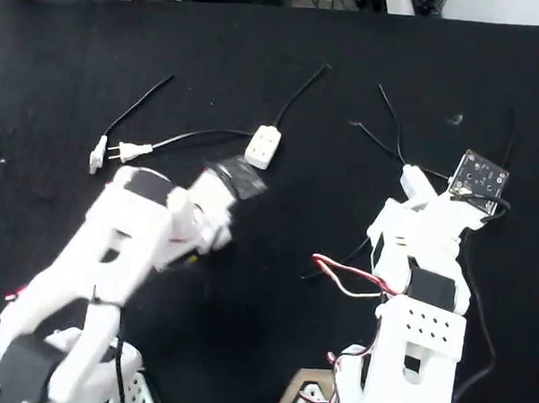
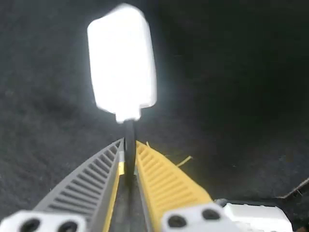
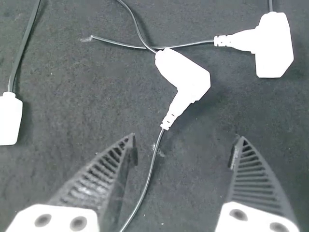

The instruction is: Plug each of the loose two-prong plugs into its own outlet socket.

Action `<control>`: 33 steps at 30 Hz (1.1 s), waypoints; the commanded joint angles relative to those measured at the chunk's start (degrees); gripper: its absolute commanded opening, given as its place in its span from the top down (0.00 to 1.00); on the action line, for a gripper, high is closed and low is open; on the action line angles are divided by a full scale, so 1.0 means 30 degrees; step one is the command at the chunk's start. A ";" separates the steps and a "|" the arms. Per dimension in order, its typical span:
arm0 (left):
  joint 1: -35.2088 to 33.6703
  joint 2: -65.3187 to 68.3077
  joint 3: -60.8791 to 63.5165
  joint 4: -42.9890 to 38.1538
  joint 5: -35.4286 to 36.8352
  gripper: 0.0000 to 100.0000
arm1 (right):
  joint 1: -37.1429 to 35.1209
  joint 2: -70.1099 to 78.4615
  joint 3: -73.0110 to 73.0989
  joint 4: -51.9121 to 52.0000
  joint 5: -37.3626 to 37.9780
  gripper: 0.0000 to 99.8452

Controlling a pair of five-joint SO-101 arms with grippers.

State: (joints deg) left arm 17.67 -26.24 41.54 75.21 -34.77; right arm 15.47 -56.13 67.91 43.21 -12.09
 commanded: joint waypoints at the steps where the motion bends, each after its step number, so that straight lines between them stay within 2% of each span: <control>1: 0.1421 -0.1641 0.1392 -0.0557 0.0000 0.97 | -0.0147 -0.0571 -0.0132 -0.0293 -0.0029 0.70; 5: -0.0278 -0.1934 0.2447 -0.3516 0.0938 0.97 | -0.0147 -0.0571 -0.0103 -0.0293 -0.0029 0.70; 11: -0.3209 -0.1934 0.2359 -0.5832 0.1143 0.97 | -0.0205 -0.0571 -0.0103 -0.0293 -0.0029 0.70; 17: -0.6081 -0.1875 0.2564 -0.8322 0.2344 0.85 | -0.0205 -0.0571 -0.0103 -0.0293 -0.0029 0.70; 27: -0.8630 0.1788 0.3502 -1.6234 0.5714 0.84 | -0.0205 -0.0571 -0.0103 -0.0205 0.0498 0.70; 30: -0.8777 0.2491 0.2623 -1.5707 0.6418 0.84 | -0.0205 -0.0571 -0.0103 -0.0205 0.0557 0.70; 33: -0.8366 0.2110 0.0864 -1.1692 0.6066 0.84 | -0.0205 -0.0571 -0.0103 -0.0234 0.0557 0.70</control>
State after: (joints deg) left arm -8.00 -18.86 50.86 31.69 -16.75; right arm 15.47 -56.13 67.91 43.21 -11.03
